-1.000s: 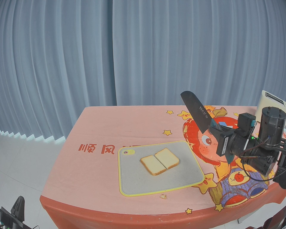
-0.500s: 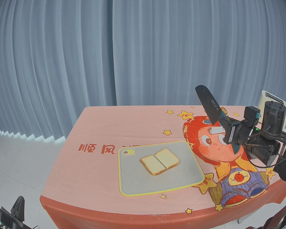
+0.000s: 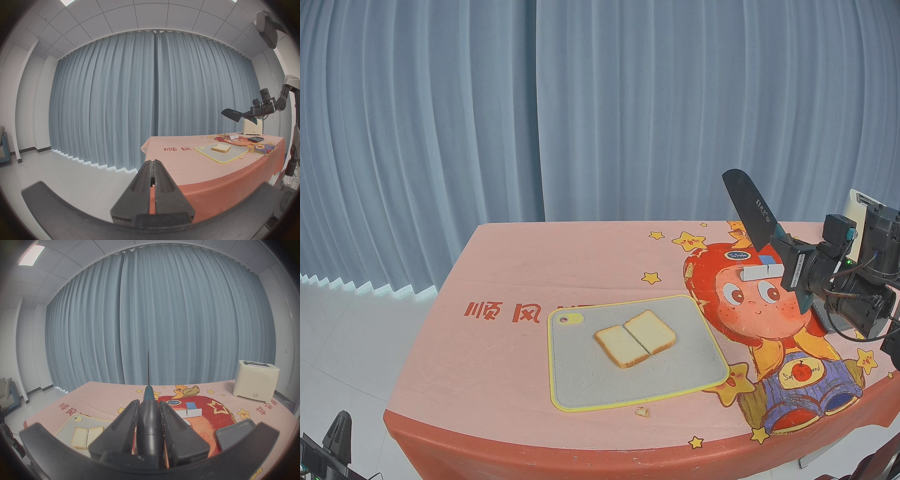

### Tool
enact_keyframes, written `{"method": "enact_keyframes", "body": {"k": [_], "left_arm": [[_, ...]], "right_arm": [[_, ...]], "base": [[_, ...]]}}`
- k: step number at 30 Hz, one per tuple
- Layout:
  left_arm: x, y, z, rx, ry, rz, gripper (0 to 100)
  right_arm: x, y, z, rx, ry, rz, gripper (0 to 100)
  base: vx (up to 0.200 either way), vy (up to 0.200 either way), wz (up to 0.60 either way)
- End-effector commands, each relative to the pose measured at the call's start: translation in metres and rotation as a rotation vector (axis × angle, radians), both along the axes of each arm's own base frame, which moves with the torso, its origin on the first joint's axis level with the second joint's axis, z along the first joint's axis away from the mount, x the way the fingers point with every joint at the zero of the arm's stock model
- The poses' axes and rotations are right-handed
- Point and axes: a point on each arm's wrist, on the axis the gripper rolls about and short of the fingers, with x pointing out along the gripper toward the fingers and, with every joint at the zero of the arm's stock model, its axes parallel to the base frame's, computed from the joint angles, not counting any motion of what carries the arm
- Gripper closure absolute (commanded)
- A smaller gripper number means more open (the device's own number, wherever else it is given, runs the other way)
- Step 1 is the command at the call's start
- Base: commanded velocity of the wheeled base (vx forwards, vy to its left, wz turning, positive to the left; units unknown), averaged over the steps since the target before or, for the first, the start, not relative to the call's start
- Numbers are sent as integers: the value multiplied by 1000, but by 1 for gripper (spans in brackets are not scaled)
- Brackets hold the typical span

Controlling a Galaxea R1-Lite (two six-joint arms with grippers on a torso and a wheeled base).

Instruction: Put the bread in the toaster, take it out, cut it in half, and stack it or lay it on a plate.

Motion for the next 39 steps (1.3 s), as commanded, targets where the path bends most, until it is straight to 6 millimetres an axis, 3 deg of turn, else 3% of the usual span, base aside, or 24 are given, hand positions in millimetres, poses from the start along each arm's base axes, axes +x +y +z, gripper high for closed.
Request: {"method": "enact_keyframes", "body": {"k": [1, 11, 24, 39], "left_arm": [[0, 0, -5, 0, 1, 0, 100], [0, 0, -6, 0, 7, 2, 100], [0, 0, -6, 0, 5, 0, 100], [0, 0, -6, 0, 5, 0, 100]], "right_arm": [[-4, -3, 0, 2, 0, -4, 100], [-13, -16, -10, -11, 25, -38, 100], [-19, -19, 4, 14, -32, -37, 100], [-20, -19, 6, 18, -37, -23, 100]], "base": [[0, 0, 0], [0, 0, 0], [0, 0, 0], [0, 0, 0]]}}
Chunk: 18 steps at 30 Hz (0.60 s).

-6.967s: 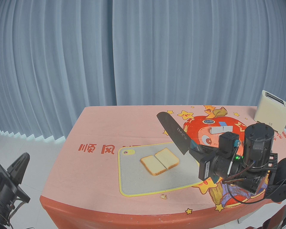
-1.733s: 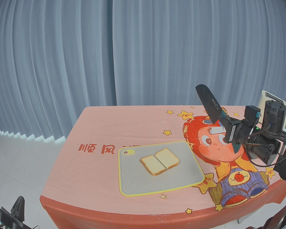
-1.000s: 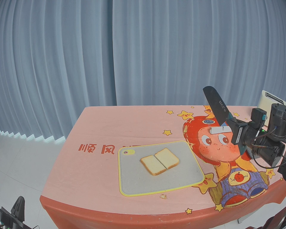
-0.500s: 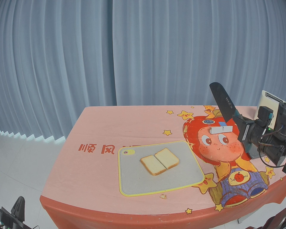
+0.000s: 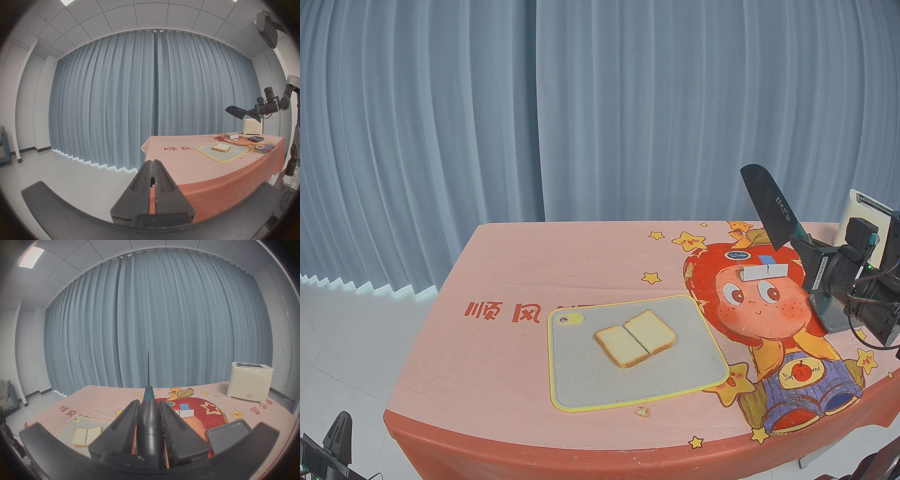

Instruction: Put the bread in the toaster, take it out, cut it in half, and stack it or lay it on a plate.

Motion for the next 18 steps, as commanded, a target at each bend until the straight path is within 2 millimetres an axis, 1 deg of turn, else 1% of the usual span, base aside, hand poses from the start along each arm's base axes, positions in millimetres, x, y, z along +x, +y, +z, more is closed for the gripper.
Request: {"method": "enact_keyframes", "body": {"k": [1, 11, 18], "left_arm": [[0, 0, -5, 0, 1, 1, 100], [0, 0, -5, 0, 1, 1, 100], [0, 0, -5, 0, 1, 1, 100]], "right_arm": [[0, 0, 0, -1, 1, 0, 100], [1, 0, -5, -24, 17, 1, 100], [3, -8, -8, -50, 31, -27, 100]], "base": [[0, 0, 0], [0, 0, 0], [0, 0, 0]]}}
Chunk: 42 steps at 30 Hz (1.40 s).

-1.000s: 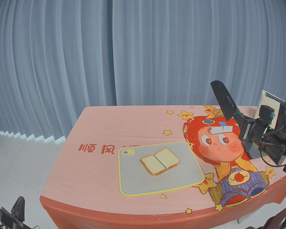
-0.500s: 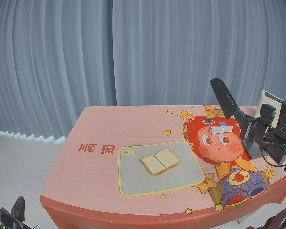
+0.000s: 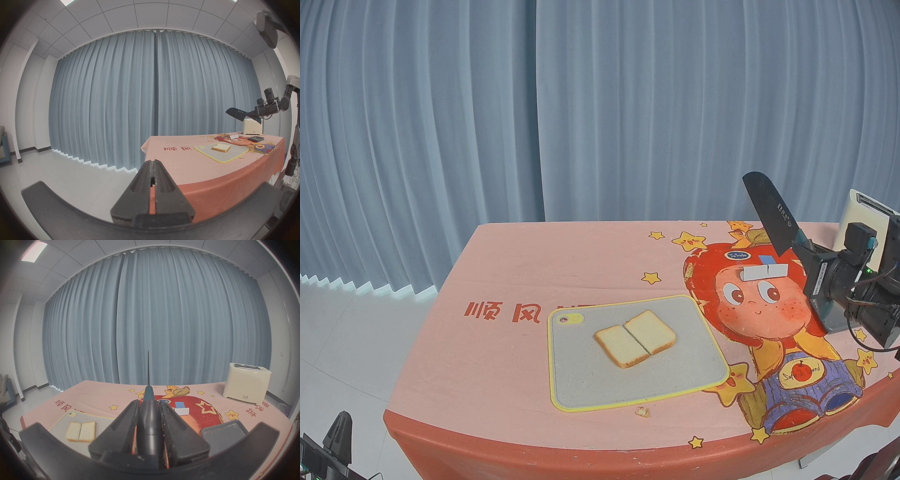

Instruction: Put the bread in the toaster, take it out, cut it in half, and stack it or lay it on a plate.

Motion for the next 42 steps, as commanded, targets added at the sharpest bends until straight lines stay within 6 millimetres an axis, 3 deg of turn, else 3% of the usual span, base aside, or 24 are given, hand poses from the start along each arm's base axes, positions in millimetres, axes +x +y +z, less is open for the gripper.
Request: {"method": "enact_keyframes", "body": {"k": [1, 42], "left_arm": [[0, 0, -5, 0, 1, 1, 100], [0, 0, -5, 0, 1, 1, 100]], "right_arm": [[2, -4, -2, -5, 9, -14, 100], [2, -4, -6, -7, 20, 22, 100]], "base": [[0, 0, 0], [0, 0, 0]]}}
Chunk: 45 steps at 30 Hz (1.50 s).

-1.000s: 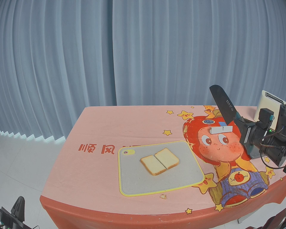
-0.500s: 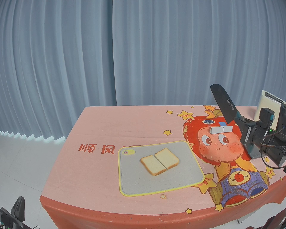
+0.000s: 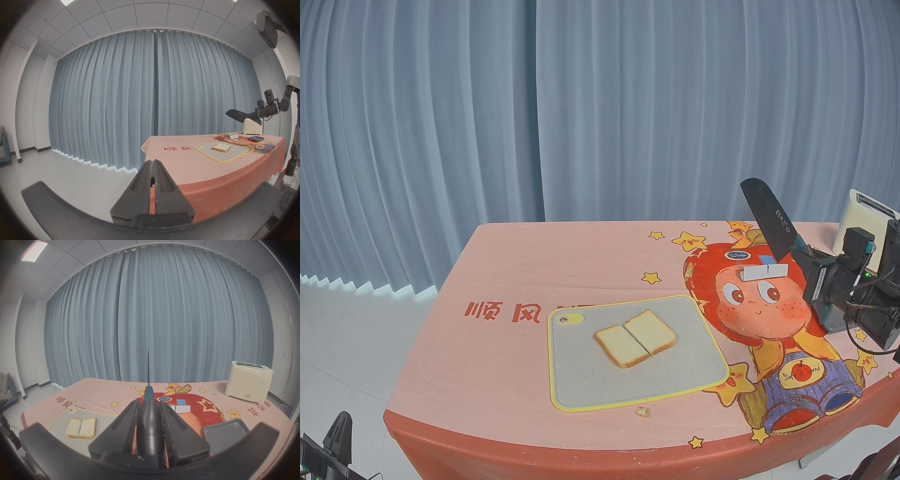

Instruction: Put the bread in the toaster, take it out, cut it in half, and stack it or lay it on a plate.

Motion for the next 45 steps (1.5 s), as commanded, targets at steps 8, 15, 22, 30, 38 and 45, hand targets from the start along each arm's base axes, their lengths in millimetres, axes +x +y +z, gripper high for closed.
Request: {"method": "enact_keyframes", "body": {"k": [8, 15, 22, 30, 38, 45], "left_arm": [[0, 0, -5, 0, 1, 1, 100], [0, 0, -5, 0, 2, 1, 100], [0, 0, -5, 0, 2, 1, 100], [0, 0, -5, 0, 1, 1, 100], [0, 0, -5, 0, 2, 3, 100], [0, 0, -5, 0, 2, 1, 100]], "right_arm": [[0, 1, 0, -1, 0, 5, 100], [0, 0, 1, 1, -2, 2, 100], [0, 0, -1, -4, 10, -1, 100], [13, -5, -13, -18, 58, -40, 100], [29, -17, -24, -21, 104, -74, 100], [36, -24, -27, -15, 118, -76, 100]], "base": [[0, 0, 0], [0, 0, 0], [0, 0, 0], [0, 0, 0], [0, 0, 0], [0, 0, 0]]}}
